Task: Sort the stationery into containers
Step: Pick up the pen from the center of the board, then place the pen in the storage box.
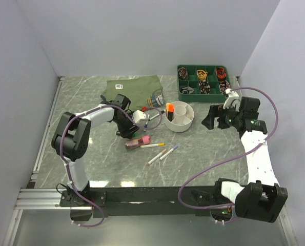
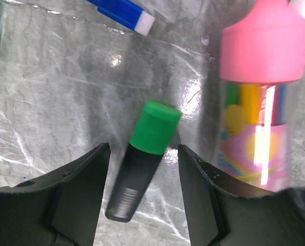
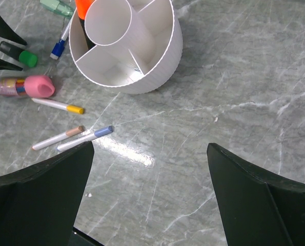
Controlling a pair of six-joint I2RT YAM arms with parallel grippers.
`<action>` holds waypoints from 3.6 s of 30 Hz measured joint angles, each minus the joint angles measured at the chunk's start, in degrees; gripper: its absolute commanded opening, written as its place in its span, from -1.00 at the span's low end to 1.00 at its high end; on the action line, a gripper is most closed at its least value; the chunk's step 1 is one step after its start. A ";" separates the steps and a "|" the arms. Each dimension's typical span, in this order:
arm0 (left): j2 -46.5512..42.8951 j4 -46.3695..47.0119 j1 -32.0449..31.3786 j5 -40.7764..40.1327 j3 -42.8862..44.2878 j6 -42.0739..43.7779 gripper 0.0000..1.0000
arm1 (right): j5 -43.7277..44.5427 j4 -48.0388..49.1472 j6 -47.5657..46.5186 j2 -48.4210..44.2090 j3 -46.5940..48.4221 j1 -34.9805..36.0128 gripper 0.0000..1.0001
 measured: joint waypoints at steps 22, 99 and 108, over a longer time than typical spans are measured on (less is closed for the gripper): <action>-2.78 -6.82 -0.28 4.94 9.31 -2.23 -0.98 | 0.04 0.24 -0.09 0.57 0.24 -0.02 1.00; 21.81 109.39 -6.19 33.09 -0.35 -80.50 0.06 | 4.44 -3.93 -1.36 5.79 4.13 -0.02 1.00; 8.24 104.15 -5.27 37.05 -2.08 -81.37 0.13 | 3.37 -3.13 -0.42 4.11 4.11 0.00 1.00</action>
